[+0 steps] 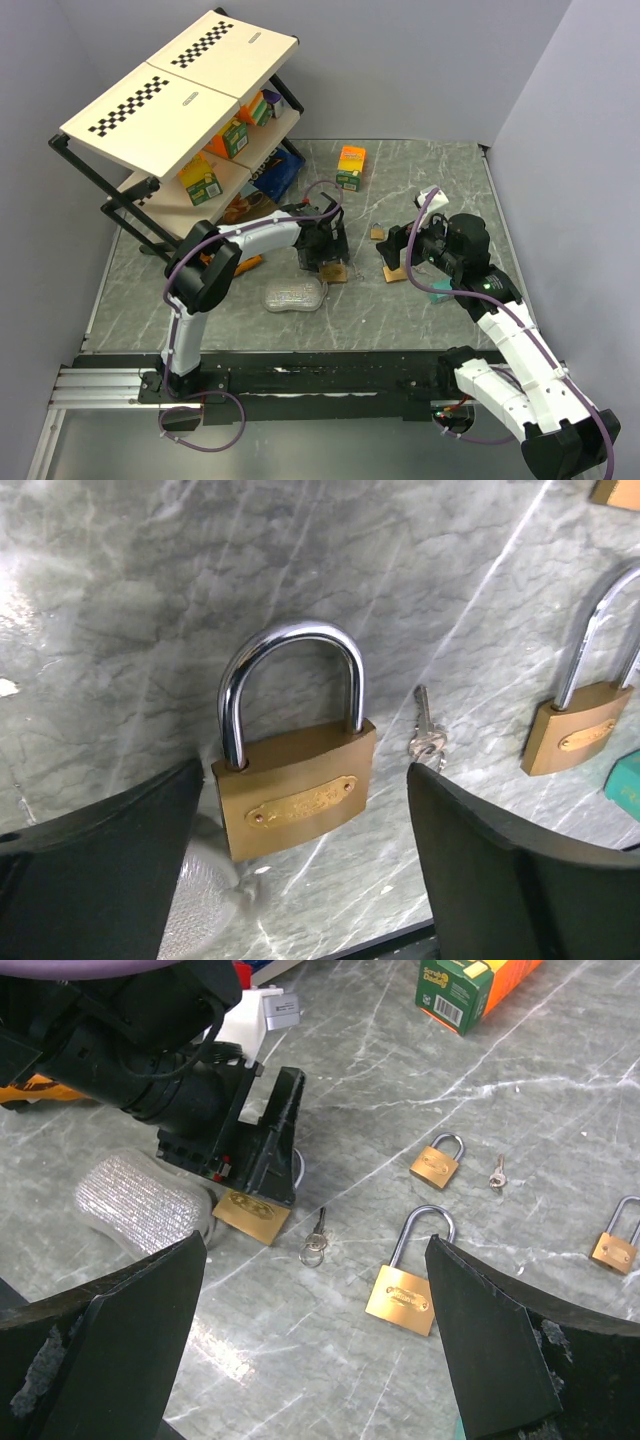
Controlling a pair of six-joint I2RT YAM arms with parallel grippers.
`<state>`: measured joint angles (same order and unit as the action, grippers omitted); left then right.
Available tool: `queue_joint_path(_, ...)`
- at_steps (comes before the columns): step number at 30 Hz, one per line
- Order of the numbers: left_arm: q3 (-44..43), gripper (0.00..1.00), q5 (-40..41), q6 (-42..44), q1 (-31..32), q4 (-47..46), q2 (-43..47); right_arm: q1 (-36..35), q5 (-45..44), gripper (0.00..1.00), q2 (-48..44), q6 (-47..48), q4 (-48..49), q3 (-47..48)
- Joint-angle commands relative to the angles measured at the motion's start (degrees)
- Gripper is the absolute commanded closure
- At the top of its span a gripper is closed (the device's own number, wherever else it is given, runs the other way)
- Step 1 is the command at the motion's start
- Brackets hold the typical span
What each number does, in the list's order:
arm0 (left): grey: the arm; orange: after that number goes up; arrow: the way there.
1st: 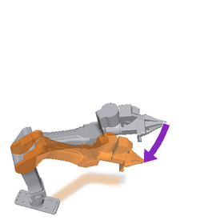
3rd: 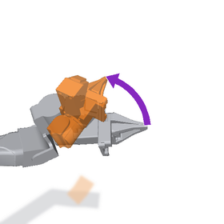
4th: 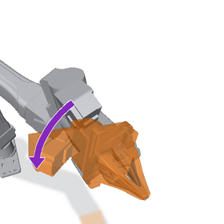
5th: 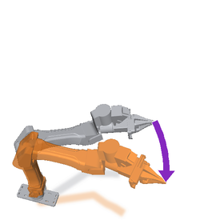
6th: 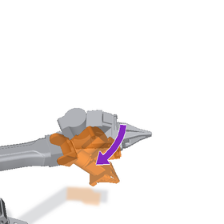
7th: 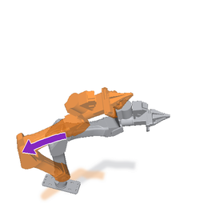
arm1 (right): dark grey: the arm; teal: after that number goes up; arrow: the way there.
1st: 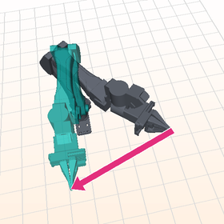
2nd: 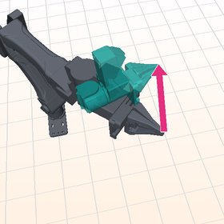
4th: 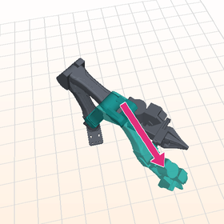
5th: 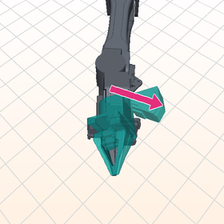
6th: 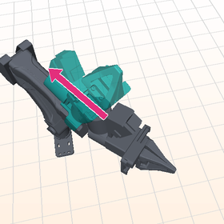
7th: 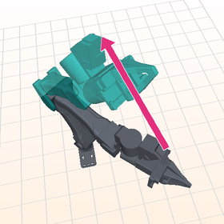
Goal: Lock with the key
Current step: Place the lock at the center of the board, then reset both arms
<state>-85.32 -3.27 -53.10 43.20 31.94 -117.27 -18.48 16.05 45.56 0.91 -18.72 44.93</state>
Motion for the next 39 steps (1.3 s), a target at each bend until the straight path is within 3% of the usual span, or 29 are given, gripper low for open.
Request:
queue_joint_path(1,-1.6,0.08,-0.1,1.5,0.3,-0.8,-0.9,0.4,0.7,0.01,-0.4,-0.7,1.0,0.4)
queue_joint_path(4,-2.5,0.04,-0.3,2.6,0.1,-1.2,0.2,0.4,0.7,0.01,0.0,-0.7,1.1,0.7)
queue_joint_path(11,-6.2,0.04,0.7,7.8,-2.0,-2.0,5.6,1.1,0.7,0.01,0.3,-0.7,1.5,2.1)
queue_joint_path(15,-8.2,0.04,-1.3,17.3,-3.5,-2.7,8.4,3.5,2.1,0.01,0.5,-0.7,1.4,3.2)
queue_joint_path(22,-17.4,0.04,-12.3,32.5,-8.9,-1.7,12.2,9.4,3.2,0.01,1.5,-2.8,-0.3,7.6)
queue_joint_path(27,-19.5,0.04,-19.0,37.3,-15.2,1.4,14.7,12.2,1.8,0.01,1.1,-5.6,-1.7,9.6)
queue_joint_path(39,2.8,0.04,-14.8,45.5,-17.4,-1.1,30.5,14.9,9.3,0.01,-2.6,-6.3,-5.6,2.5)
